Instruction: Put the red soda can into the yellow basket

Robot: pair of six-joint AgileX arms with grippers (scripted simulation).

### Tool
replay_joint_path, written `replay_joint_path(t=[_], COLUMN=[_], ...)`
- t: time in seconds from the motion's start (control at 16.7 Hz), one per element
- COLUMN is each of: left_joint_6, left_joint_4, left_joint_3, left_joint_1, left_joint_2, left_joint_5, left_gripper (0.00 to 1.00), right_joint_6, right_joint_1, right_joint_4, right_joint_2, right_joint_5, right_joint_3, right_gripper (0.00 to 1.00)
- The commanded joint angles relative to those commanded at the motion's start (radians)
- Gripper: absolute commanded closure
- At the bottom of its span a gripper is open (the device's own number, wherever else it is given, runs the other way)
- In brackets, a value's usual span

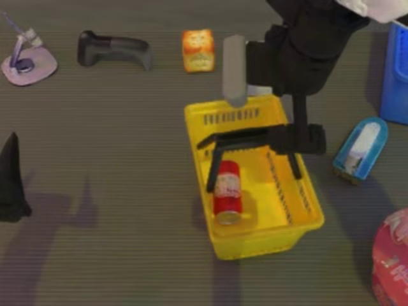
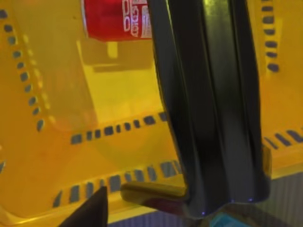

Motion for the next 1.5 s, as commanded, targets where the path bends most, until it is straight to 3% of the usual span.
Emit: replay_joint_path(t=[0.24,0.42,1.38,1.5], left_joint_6=[0.028,0.040,0.042,0.042], left_joint_4=[-0.086,-0.111,-0.114,-0.114], left_joint_3=[-0.124,-0.165,-0.169,-0.169], left_joint_1=[0.021,0.027,0.028,0.028], left_joint_2=[-0.214,-0.283,-0.291,-0.291], left_joint_5=[-0.121,-0.163,-0.168,-0.168], left_gripper=[0.00,0.00,0.00,0.00], right_joint_6=[-0.088,-0.118,-0.120,-0.120], right_joint_1=[0.056,0.075,0.077,0.077], right_joint_4=[-0.120,-0.161,-0.080,-0.080], right_joint_2=[0.184,0.247,0.245,0.245], right_joint_5=[0.000,0.001,0.001,0.001], right_joint_3=[0.175,0.237,0.150,0.150], right_gripper=[0.00,0.00,0.00,0.15])
